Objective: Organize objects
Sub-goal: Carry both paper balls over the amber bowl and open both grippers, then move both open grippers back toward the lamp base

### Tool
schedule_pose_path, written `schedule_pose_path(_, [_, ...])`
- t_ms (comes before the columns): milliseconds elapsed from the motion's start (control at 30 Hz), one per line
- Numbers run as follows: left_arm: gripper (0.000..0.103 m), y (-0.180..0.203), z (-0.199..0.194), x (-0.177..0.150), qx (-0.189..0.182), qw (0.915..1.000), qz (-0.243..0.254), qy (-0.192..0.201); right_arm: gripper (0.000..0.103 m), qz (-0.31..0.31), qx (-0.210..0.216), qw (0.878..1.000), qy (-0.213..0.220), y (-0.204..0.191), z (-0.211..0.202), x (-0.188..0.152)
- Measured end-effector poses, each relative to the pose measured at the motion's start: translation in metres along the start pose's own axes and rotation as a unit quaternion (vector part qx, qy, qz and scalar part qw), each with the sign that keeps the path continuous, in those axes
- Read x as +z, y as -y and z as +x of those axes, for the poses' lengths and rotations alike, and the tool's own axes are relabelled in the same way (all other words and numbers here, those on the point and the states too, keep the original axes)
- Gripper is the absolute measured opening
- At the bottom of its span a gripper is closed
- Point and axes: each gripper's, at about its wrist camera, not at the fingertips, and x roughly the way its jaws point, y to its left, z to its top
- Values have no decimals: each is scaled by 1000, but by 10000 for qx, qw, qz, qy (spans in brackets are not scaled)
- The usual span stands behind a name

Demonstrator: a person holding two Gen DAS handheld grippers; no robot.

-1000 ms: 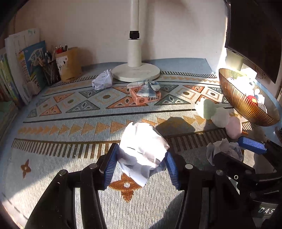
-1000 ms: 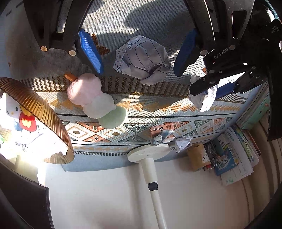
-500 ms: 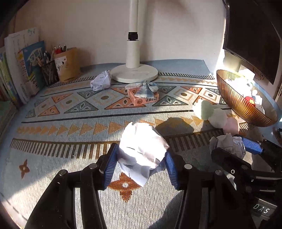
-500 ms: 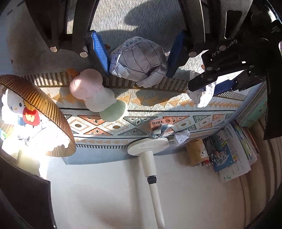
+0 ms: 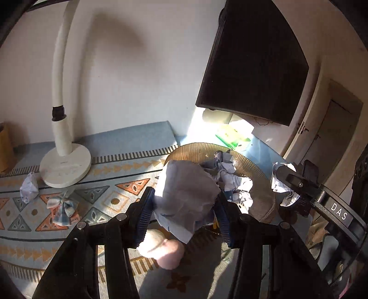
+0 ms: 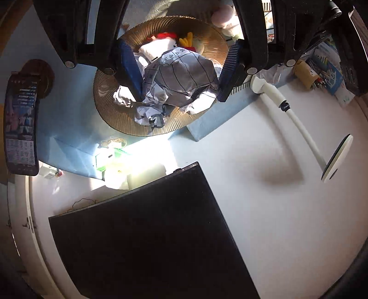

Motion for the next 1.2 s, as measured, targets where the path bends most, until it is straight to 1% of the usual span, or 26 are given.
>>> schedule_pose_path(100, [49, 16, 34, 6, -179, 9998, 48, -76, 63, -86, -120, 9999, 15, 7, 19, 16])
schedule_pose_path(133, [50, 21, 43, 8, -184, 9998, 64, -72, 71, -164, -156, 9997, -42, 6, 27, 20])
schedule_pose_path(167, [60, 24, 51, 9, -179, 9998, 73, -45, 74, -215, -281, 9993, -134, 7, 35, 23])
schedule_pose_path(200, [72, 27, 59, 11, -174, 9998, 85, -50, 76, -205, -426, 9987, -183, 9, 41, 24])
schedule_pose_path(233, [90, 28, 65, 13, -126, 9998, 98, -92, 76, -171, -447, 9986, -212, 11, 43, 24])
schedule_pose_path(300, [91, 25, 67, 13, -129, 9998, 78, -87, 76, -60, -243, 9992, -308, 17, 40, 20])
schedule_pose_path(333, [91, 22, 63, 13, -158, 9998, 78, -114, 76, -36, -160, 9993, -328, 16, 37, 16])
schedule_pose_path(400, [91, 15, 47, 10, -161, 9998, 66, -42, 76, -86, 2, 9993, -372, 10, 30, 7])
schedule_pose_path(467, [91, 6, 23, 6, -77, 9999, 6, 95, 76, -201, 277, 9984, -455, -5, 21, -4])
schedule_pose_path(567, [92, -13, -20, -8, 125, 9993, -209, 298, 76, -551, 777, 9939, -558, -42, 3, -25])
schedule_pose_path(600, [92, -21, -35, -16, 231, 9987, -258, 364, 78, -658, 885, 9923, -563, -56, -4, -34])
schedule_pose_path(633, [92, -27, -50, -24, 464, 9975, -296, 436, 86, -707, 970, 9911, -573, -69, -10, -44])
schedule_pose_path(700, [92, -36, -80, -46, 1108, 9910, -233, 711, 92, -719, 1273, 9872, -641, -89, -17, -70])
schedule_pose_path(733, [94, -40, -94, -57, 1392, 9865, -189, 839, 92, -811, 1374, 9850, -658, -99, -19, -83])
schedule_pose_path(767, [98, -44, -104, -67, 1626, 9825, -172, 889, 92, -940, 1363, 9838, -682, -109, -18, -97])
schedule_pose_path(833, [100, -59, -118, -84, 1966, 9762, -197, 897, 92, -1081, 1363, 9812, -830, -122, -11, -120])
schedule_pose_path(867, [101, -67, -120, -91, 2087, 9741, -216, 843, 92, -1102, 1406, 9800, -872, -125, -6, -130])
schedule_pose_path(900, [101, -76, -120, -97, 2198, 9722, -234, 772, 92, -1172, 1380, 9794, -890, -127, -1, -139])
schedule_pose_path(967, [100, -92, -112, -107, 2503, 9656, -306, 638, 92, -1433, 1264, 9778, -857, -129, 9, -156])
schedule_pose_path(1033, [100, -107, -103, -117, 2507, 9657, -402, 538, 92, -1741, 1183, 9738, -862, -130, 17, -173])
schedule_pose_path(1067, [100, -112, -98, -121, 2480, 9665, -455, 488, 92, -1820, 1157, 9719, -947, -131, 21, -180])
schedule_pose_path(1100, [100, -116, -91, -125, 2433, 9676, -515, 428, 92, -1897, 1210, 9695, -976, -134, 21, -181])
schedule_pose_path(1167, [98, -118, -83, -130, 2386, 9692, -555, 269, 92, -1974, 1221, 9690, -847, -136, 19, -182])
schedule_pose_path(1200, [98, -118, -84, -130, 2395, 9689, -527, 317, 95, -1941, 1227, 9690, -915, -135, 23, -182])
